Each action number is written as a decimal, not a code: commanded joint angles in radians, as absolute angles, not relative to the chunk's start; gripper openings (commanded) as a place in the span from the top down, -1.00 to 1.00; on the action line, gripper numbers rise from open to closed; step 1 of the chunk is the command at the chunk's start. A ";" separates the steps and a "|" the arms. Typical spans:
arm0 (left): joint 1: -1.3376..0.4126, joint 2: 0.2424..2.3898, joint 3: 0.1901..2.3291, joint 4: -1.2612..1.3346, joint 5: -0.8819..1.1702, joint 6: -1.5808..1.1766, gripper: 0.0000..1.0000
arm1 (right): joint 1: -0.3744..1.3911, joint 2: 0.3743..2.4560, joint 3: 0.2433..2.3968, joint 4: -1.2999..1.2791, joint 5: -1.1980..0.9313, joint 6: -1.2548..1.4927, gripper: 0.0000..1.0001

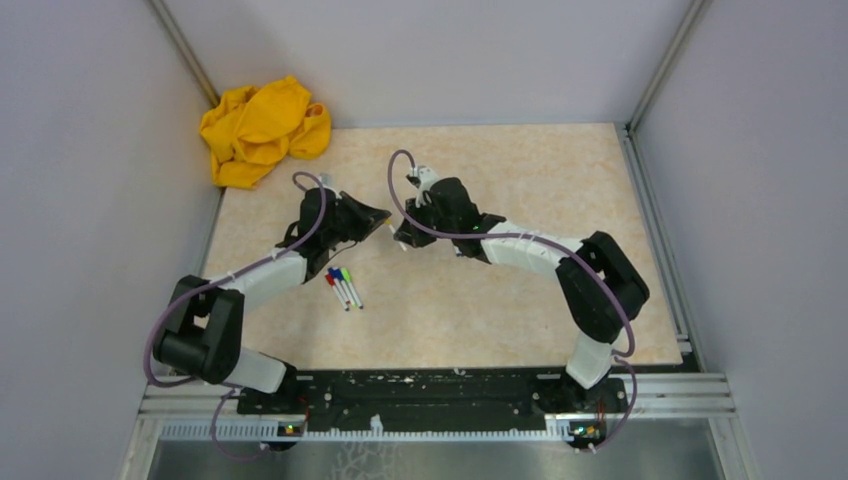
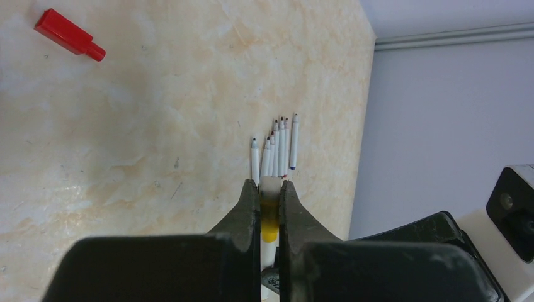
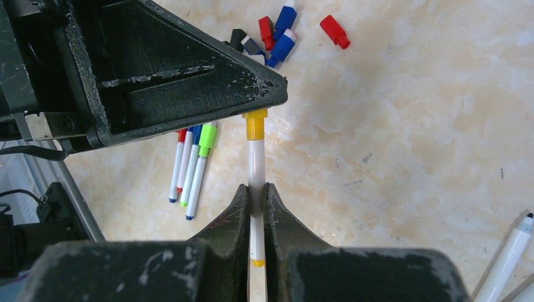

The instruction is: Open the pen caps

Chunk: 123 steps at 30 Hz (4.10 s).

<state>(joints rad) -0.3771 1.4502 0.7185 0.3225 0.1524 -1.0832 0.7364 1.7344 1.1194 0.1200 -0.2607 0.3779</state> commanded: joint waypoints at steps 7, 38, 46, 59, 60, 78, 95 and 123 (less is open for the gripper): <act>-0.388 1.460 0.715 0.427 0.217 -1.089 1.00 | 0.724 1.699 1.156 0.162 -0.283 0.381 0.59; -0.283 1.638 0.990 0.274 -0.082 -0.923 1.00 | 0.708 1.688 0.978 0.110 -0.096 0.350 1.00; -0.361 1.643 1.012 0.037 -0.287 -0.828 0.92 | 0.698 1.730 1.104 -0.047 0.115 0.308 1.00; -0.393 1.676 0.972 -0.056 -0.402 -0.846 0.53 | 0.698 1.865 1.180 -0.075 0.213 0.306 1.00; -0.393 1.686 0.974 -0.057 -0.396 -0.847 0.51 | 0.698 1.874 1.184 -0.078 0.219 0.306 1.00; -0.402 1.649 0.955 -0.063 -0.422 -0.870 0.20 | 0.698 1.933 1.202 -0.103 0.330 0.281 0.80; -0.423 1.353 0.836 -0.045 -0.469 -0.902 -0.17 | 0.750 1.842 1.191 -0.021 0.342 0.164 0.41; -0.426 0.595 0.816 -0.045 -0.610 -0.786 -0.48 | 1.091 2.070 1.553 -0.228 0.179 0.221 0.27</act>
